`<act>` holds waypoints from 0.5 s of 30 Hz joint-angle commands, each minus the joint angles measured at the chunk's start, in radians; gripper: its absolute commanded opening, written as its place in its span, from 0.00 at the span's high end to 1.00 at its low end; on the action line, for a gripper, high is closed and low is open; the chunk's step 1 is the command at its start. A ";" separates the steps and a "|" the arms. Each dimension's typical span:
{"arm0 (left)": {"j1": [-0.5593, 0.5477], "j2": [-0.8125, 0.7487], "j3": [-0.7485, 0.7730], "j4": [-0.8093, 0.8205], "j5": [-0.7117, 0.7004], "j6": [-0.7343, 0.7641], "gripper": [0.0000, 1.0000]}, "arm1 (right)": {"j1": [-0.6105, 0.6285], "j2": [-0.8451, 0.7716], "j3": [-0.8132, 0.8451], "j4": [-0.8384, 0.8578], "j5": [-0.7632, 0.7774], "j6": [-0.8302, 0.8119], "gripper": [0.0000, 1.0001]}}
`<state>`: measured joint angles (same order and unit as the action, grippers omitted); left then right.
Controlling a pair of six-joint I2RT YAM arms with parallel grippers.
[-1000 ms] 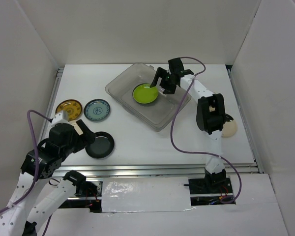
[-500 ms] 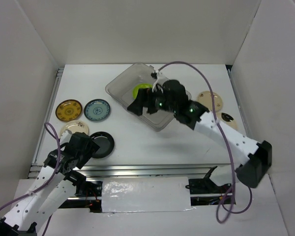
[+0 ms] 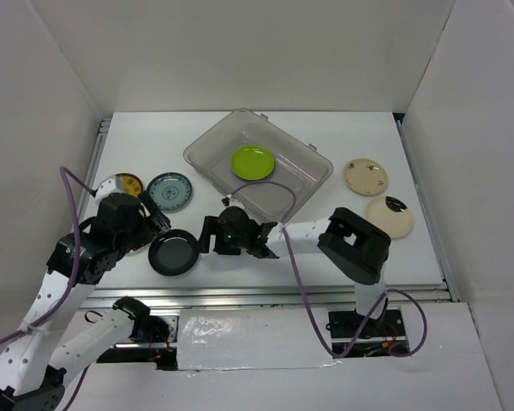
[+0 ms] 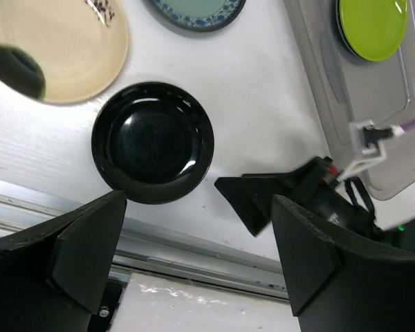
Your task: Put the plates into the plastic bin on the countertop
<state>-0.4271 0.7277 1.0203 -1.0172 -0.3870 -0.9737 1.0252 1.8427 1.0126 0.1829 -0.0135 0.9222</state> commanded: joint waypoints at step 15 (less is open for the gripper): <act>0.011 -0.045 0.075 -0.044 -0.010 0.222 0.01 | -0.037 0.270 0.159 0.193 -0.071 0.227 0.81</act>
<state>-0.4221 0.6899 1.0687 -1.0630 -0.3805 -0.7841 1.0004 2.0941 1.1656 0.3233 -0.0673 1.1168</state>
